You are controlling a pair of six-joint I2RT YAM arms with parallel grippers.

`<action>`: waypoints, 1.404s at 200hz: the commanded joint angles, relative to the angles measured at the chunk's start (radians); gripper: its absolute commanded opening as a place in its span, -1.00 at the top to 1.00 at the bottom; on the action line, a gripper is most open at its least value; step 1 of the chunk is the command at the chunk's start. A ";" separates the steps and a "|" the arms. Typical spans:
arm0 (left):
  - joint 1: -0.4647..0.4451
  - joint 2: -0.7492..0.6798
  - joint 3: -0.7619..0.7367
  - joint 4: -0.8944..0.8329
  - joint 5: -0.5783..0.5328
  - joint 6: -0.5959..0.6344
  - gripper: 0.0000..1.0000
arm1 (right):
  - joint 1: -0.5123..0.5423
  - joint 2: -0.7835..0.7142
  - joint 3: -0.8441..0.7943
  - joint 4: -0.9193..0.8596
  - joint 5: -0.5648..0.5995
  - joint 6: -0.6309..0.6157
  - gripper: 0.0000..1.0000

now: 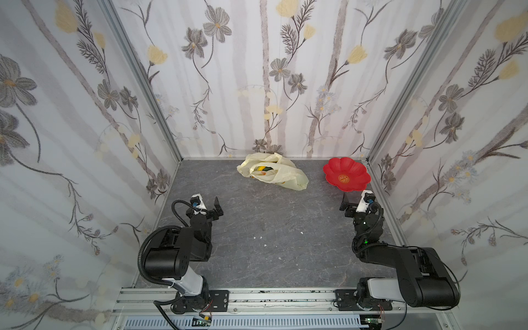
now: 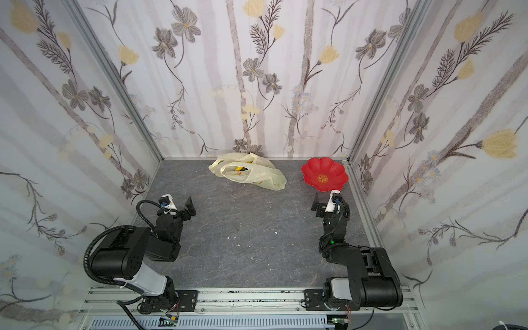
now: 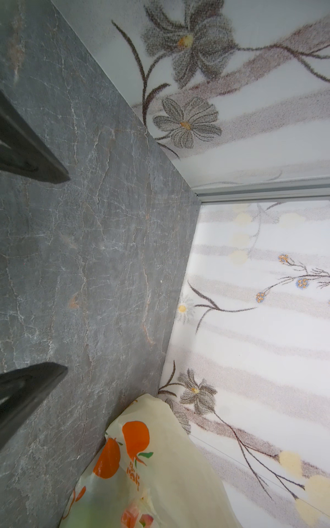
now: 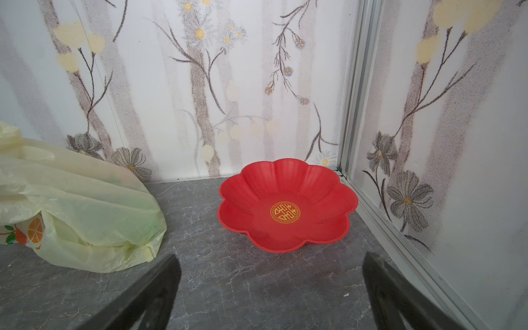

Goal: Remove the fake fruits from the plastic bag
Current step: 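Raise both arms from rest and open both grippers, then reach both grippers forward to the bag's handles and grasp them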

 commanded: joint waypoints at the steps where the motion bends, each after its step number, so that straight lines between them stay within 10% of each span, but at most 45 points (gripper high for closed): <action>1: 0.000 -0.006 0.000 0.023 0.033 0.011 -1.00 | 0.001 0.000 0.000 0.035 0.010 -0.002 -0.99; 57: -0.010 -0.219 -0.063 -0.030 0.049 0.033 -1.00 | 0.004 -0.045 -0.048 0.090 -0.033 -0.021 -0.99; 87: -0.010 -0.443 0.006 -0.351 0.014 -0.059 -1.00 | 0.010 -0.180 -0.016 -0.089 -0.003 -0.022 -0.99; 175: 0.013 -0.698 0.153 -0.878 0.170 -0.783 -1.00 | 0.006 -0.684 0.117 -0.719 0.003 0.419 -0.99; 226: -0.002 -0.646 0.239 -0.854 0.348 -0.622 -1.00 | 0.000 -0.709 0.179 -0.874 -0.227 0.477 -0.99; 281: -0.281 -0.564 0.437 -1.032 0.038 -0.260 -1.00 | 0.164 -0.707 0.219 -0.962 -0.174 0.452 -0.99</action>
